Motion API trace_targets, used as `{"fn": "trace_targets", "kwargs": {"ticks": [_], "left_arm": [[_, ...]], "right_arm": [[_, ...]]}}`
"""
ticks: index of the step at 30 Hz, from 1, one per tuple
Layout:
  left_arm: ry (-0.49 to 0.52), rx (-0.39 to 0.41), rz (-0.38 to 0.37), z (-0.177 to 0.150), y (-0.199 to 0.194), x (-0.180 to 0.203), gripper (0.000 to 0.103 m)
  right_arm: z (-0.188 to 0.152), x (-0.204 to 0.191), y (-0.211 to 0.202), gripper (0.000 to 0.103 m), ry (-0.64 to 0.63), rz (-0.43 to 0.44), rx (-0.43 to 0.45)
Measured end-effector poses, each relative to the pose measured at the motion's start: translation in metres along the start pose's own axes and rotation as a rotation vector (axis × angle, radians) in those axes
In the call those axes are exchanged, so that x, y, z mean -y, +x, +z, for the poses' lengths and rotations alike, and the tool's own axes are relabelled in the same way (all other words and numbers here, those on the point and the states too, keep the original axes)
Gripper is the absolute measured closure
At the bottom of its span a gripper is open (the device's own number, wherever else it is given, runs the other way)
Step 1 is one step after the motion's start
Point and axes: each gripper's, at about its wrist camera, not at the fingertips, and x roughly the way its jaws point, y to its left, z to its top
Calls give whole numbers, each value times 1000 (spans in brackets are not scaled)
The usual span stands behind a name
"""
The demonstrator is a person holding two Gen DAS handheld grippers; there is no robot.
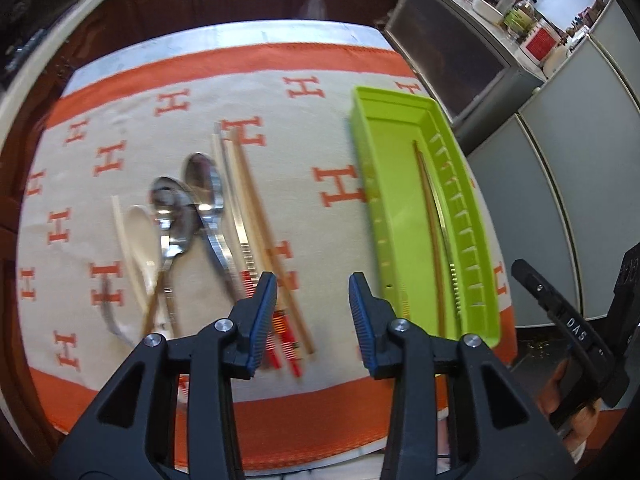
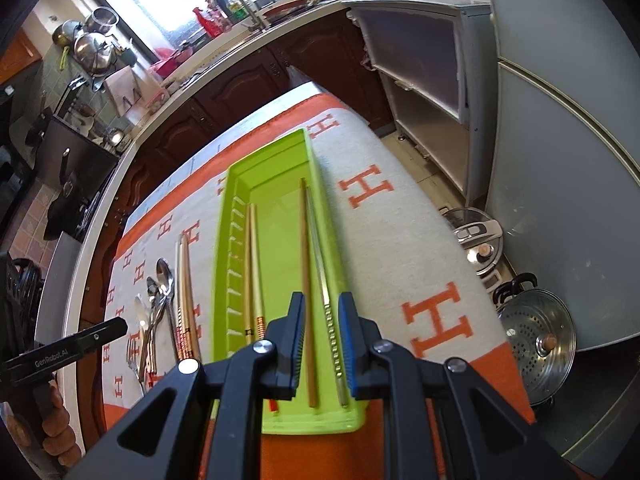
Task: Organize utensils
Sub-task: 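Grasp another brown wooden chopstick from the pile with the right tool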
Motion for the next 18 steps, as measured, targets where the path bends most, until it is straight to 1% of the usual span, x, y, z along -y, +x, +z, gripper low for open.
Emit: {"fn": "trace_targets", "kwargs": {"ticks": [5,10,13,15,18], "left_arm": [[-59,42,71,-19,-23,-49,69],[-132,55,144,-37,-32,-98,69],[-177,48,149,-48,-33,-122,69],[-192,48,150,-53,-34,-133,69],[-195,56,156,-59,-34,-139,69]], "right_arm": [[-4,-35,7,86,-85,35,-31],[-5,-82,17,86,-195,98,-73],[-3,-108,28,87,-247,142,-112],[-5,-122,35,87,-278,147,-136],[-7,-146,54,87,-336,138,-179]]}}
